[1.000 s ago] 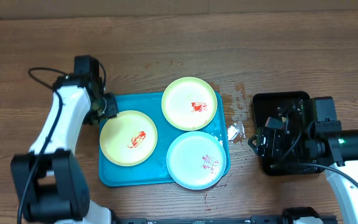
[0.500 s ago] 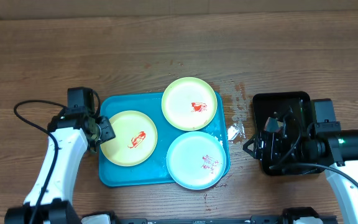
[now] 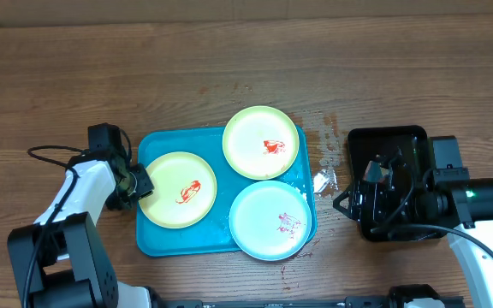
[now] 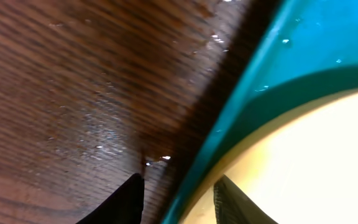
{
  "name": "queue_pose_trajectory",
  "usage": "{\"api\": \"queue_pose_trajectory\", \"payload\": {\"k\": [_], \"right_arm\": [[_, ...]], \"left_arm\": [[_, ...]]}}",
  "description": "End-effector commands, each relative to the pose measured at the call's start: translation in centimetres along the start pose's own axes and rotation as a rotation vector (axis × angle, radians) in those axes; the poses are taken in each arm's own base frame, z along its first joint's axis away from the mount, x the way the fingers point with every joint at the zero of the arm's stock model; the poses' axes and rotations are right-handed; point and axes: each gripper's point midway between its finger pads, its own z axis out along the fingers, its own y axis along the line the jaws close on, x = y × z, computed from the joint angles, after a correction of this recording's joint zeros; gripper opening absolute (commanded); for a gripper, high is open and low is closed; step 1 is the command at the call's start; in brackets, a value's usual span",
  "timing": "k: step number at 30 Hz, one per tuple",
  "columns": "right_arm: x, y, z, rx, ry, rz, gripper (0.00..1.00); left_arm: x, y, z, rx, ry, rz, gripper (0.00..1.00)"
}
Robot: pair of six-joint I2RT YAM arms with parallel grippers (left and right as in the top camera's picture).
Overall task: Clean dirty plates on tray and stack at the side
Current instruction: 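Reach the left gripper to the rim of the left yellow plate, then grip the left yellow plate rim and pull it toward the tray edge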
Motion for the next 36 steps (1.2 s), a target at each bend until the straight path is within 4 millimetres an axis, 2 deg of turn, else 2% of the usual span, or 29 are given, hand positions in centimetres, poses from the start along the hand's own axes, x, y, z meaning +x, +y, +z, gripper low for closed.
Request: {"api": "queue_pose_trajectory", "payload": {"k": [1, 6, 13, 16, 19, 23, 30, 34, 36], "right_arm": [[-0.4, 0.6, -0.4, -0.020, -0.014, -0.006, 1.00], [-0.3, 0.6, -0.4, -0.019, -0.013, -0.005, 1.00], [-0.3, 0.6, -0.4, -0.020, -0.013, -0.005, 1.00], [-0.3, 0.6, -0.4, -0.020, -0.013, -0.005, 1.00], [-0.3, 0.6, -0.4, -0.019, -0.011, -0.004, 1.00], [0.0, 0.5, -0.4, -0.016, 0.000, 0.002, 1.00], [0.1, 0.5, -0.4, -0.015, 0.003, 0.004, 1.00], [0.1, 0.5, -0.4, -0.015, 0.004, 0.004, 1.00], [0.1, 0.5, -0.4, -0.015, 0.003, 0.004, 1.00]], "left_arm": [[0.3, -1.1, 0.0, 0.040, 0.005, 0.058, 0.40], [-0.7, -1.4, -1.6, 0.054, -0.051, 0.061, 0.47], [-1.6, -1.7, -4.7, 0.078, -0.145, 0.074, 0.41], [-1.8, -1.7, -5.4, 0.084, -0.166, 0.074, 0.41], [-1.6, -1.7, -5.1, 0.081, -0.155, 0.073, 0.44], [-1.5, -1.7, -4.2, 0.075, -0.129, 0.070, 0.43], [-0.7, -1.7, -1.8, 0.068, -0.046, 0.080, 0.36], [-0.6, -1.9, -1.2, 0.076, -0.031, 0.081, 0.36], [-0.6, -2.0, -1.2, 0.084, -0.030, 0.085, 0.31]]}}
